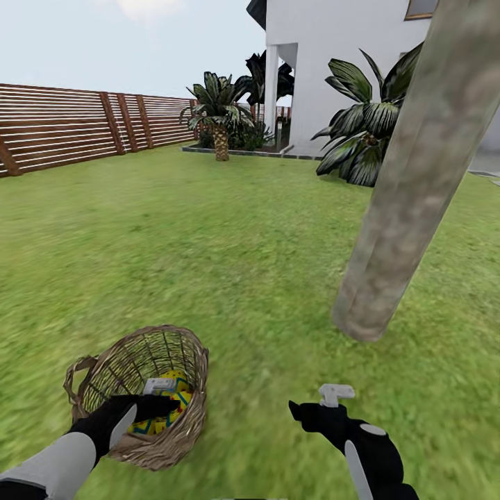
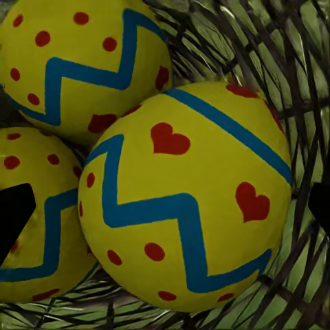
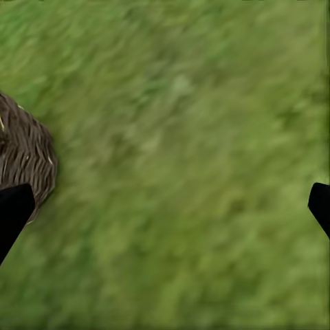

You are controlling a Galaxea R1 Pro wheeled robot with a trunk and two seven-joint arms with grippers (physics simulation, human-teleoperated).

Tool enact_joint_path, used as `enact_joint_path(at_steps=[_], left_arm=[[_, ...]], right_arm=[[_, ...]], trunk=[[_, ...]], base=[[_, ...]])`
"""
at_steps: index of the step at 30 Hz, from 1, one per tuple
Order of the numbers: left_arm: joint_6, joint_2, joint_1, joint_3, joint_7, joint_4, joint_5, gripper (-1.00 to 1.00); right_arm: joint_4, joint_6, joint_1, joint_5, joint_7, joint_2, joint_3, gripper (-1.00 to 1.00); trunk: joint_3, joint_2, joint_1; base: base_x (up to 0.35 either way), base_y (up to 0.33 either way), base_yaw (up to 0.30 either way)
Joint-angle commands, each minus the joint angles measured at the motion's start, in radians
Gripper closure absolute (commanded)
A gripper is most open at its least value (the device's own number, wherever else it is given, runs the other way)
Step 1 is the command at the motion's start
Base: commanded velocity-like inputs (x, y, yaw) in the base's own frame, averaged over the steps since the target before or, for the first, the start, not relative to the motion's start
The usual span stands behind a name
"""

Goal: Take the three Easter eggs out of the wicker basket on the lawn in the garden, then place them on the lawn next to a single tree (choose any tree) so that all three eggs are next to the same tree and none are left in the basket.

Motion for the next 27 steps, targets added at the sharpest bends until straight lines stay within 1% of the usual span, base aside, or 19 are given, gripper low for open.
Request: enact_joint_path(at_steps=[1,6,18,22,27], left_arm=[[0.001,0.002,-0.005,-0.006,0.000,-0.002,0.010,-1.00],[-0.011,0.002,-0.005,-0.006,0.000,-0.002,0.010,-1.00],[-0.012,0.000,0.000,-0.006,0.002,-0.002,0.011,-1.00],[-0.022,-0.003,0.009,-0.005,0.004,-0.001,0.012,-1.00],[-0.026,-0.004,0.013,-0.005,0.005,0.000,0.012,-1.00]], right_arm=[[0.005,-0.001,0.000,-0.005,0.000,0.000,-0.001,-1.00],[0.032,-0.007,0.000,-0.005,0.000,0.000,-0.001,-1.00],[0.031,-0.006,0.000,-0.005,0.000,0.001,-0.001,-1.00],[0.053,-0.028,0.000,-0.005,-0.001,0.001,0.000,-1.00],[0.068,-0.037,0.000,-0.005,-0.002,0.002,0.001,-1.00]], trunk=[[-0.001,0.000,0.000],[-0.001,0.000,0.000],[-0.001,0.000,0.000],[-0.001,0.000,0.000],[-0.001,0.000,0.000]], base=[[0.000,0.000,0.000],[0.000,0.000,0.000],[0.000,0.000,0.000],[0.000,0.000,0.000],[0.000,0.000,0.000]])
